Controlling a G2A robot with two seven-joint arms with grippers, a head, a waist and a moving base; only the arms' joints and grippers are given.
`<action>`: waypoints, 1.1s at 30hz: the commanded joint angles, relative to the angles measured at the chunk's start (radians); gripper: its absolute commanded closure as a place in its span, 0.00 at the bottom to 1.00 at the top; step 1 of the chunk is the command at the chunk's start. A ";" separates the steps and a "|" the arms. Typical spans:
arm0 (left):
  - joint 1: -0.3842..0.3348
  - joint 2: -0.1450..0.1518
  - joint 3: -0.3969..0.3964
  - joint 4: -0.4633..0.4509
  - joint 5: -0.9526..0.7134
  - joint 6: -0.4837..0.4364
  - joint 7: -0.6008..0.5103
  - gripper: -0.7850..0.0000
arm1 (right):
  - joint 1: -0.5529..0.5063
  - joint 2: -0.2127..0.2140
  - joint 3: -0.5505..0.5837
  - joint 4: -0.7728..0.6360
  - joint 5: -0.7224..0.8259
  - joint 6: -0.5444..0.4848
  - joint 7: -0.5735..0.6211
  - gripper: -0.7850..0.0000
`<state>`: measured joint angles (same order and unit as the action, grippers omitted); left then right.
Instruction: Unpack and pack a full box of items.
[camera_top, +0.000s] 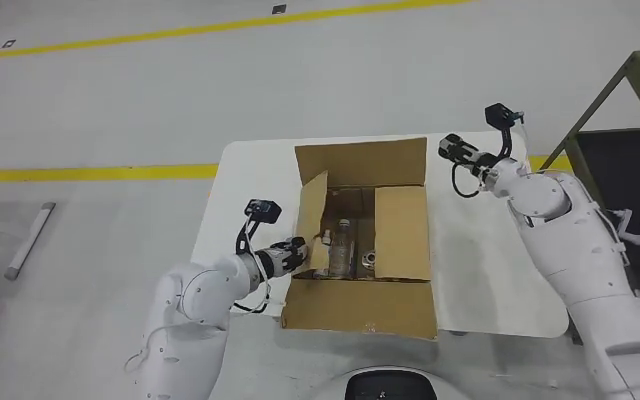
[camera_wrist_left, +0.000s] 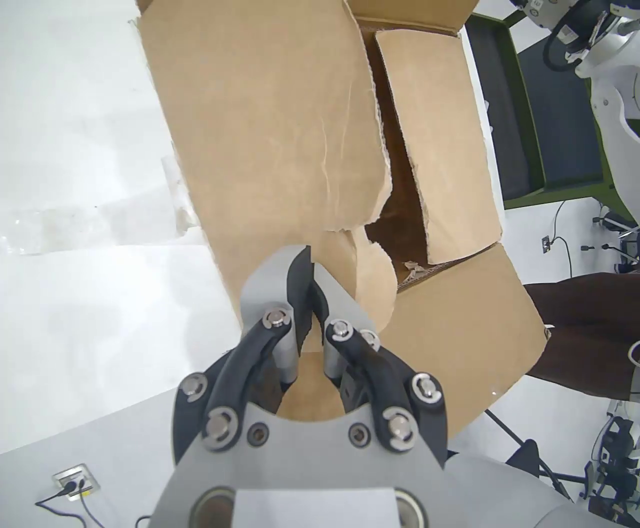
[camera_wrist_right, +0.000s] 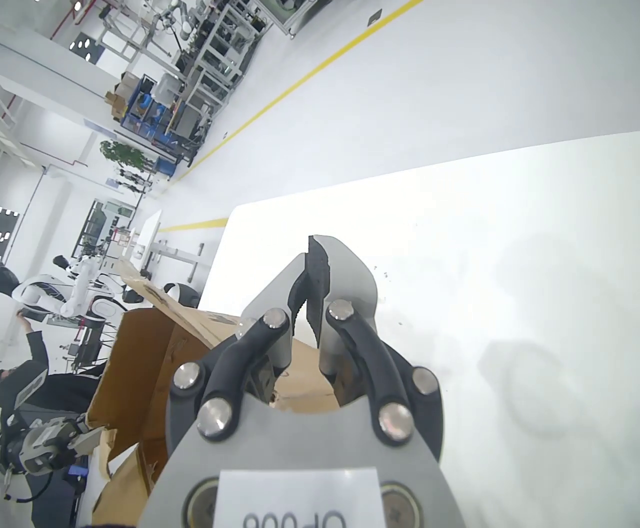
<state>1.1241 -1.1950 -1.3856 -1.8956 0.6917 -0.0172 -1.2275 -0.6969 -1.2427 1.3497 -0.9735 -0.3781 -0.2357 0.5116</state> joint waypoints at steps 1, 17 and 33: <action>-0.001 0.002 0.001 0.005 -0.012 0.001 -0.006 1.00 | 0.016 -0.004 -0.010 0.013 0.018 -0.007 0.009 1.00; -0.016 0.019 0.015 0.033 -0.027 0.003 -0.012 1.00 | 0.022 0.012 -0.026 0.000 0.035 -0.281 0.132 1.00; -0.047 0.029 0.078 0.059 -0.067 -0.001 -0.059 0.90 | -0.058 0.044 0.022 -0.190 0.043 -0.259 0.173 1.00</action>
<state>1.0802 -1.1668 -1.3101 -1.8377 0.6251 -0.0216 -1.2837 -0.7536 -1.1998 1.3704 -1.1581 -0.3347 -0.4976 0.6803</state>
